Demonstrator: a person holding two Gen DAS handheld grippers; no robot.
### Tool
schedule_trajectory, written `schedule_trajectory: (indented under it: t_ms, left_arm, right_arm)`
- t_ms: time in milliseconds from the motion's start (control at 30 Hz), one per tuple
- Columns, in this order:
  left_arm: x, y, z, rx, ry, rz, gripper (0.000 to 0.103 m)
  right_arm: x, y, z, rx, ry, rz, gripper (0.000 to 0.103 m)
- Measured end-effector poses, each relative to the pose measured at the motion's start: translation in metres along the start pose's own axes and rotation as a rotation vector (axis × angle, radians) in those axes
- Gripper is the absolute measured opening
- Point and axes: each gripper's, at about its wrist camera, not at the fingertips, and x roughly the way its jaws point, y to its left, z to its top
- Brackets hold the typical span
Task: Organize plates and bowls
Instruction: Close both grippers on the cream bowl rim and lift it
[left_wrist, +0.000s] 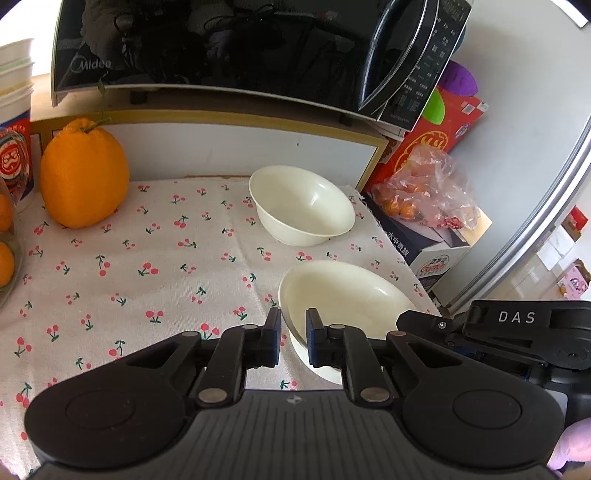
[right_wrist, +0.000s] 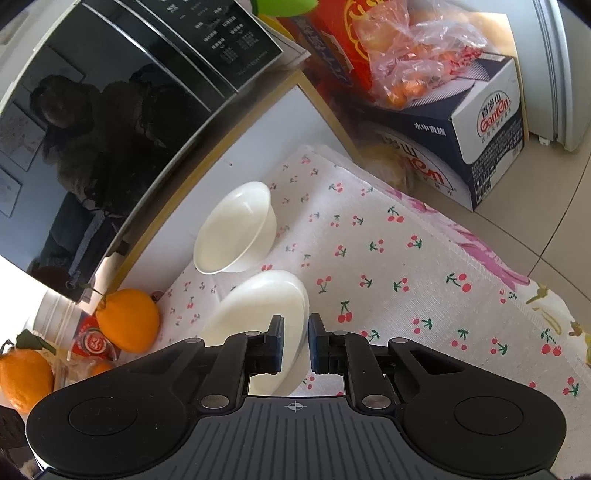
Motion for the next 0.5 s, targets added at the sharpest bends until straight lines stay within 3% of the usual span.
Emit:
schedule_trajectory:
  t_ms: [500]
  left_arm:
    - [-0.028,-0.018,-0.002,0.063,-0.013,0.023,0.012]
  right_arm:
    - [-0.039,0.015,0.002,-0.053,-0.008,0.013,0.014]
